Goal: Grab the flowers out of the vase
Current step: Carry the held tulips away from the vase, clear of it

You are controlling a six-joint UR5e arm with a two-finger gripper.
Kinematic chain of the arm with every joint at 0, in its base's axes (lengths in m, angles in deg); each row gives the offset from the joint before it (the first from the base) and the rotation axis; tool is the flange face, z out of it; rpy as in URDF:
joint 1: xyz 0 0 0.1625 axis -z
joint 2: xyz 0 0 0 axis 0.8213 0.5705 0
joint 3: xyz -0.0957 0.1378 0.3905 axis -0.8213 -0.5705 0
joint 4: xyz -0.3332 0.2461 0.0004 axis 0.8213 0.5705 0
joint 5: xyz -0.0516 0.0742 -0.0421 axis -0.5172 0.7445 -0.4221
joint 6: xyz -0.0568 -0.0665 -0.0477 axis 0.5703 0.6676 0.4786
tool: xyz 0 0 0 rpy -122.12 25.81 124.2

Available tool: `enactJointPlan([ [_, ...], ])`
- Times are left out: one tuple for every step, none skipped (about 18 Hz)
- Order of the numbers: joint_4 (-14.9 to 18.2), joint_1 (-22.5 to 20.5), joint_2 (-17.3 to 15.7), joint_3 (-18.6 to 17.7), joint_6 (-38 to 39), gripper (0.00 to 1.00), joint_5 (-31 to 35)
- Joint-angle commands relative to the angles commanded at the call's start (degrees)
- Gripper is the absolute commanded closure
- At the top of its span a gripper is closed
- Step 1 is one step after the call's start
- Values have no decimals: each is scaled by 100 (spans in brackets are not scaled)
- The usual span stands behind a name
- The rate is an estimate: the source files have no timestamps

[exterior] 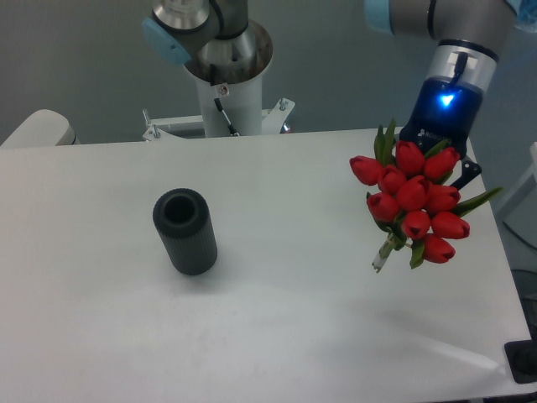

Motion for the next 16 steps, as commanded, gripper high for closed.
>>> enactJointPlan([
  [0,-9,0,9,0,68,0],
  [0,0,0,-9,0,68,0],
  [0,9,0,-26,0,68,0],
  [0,0,0,-35,-17,68,0],
  [0,0,0,-35,-52,68,0],
  [0,0,0,-35,-62,68,0],
  [0,9,0,-53,-62,68,0],
  [-9,9,0,-79,-62,68,0],
  [-9,9,-9,-79,-62,68,0],
  [-9,9,-9,-79,-62,68,0],
  [-9,9,-9,-79,-62,68,0],
  [-9,9,-9,-70,-62,68,0],
  [-9,9,-9,-70,-62,68,0],
  [-9,0,-9,-62,-62,68,0],
  [-9,9,-9,-70,-62,68,0],
  [-9,0,-9,-62,-62,68,0],
])
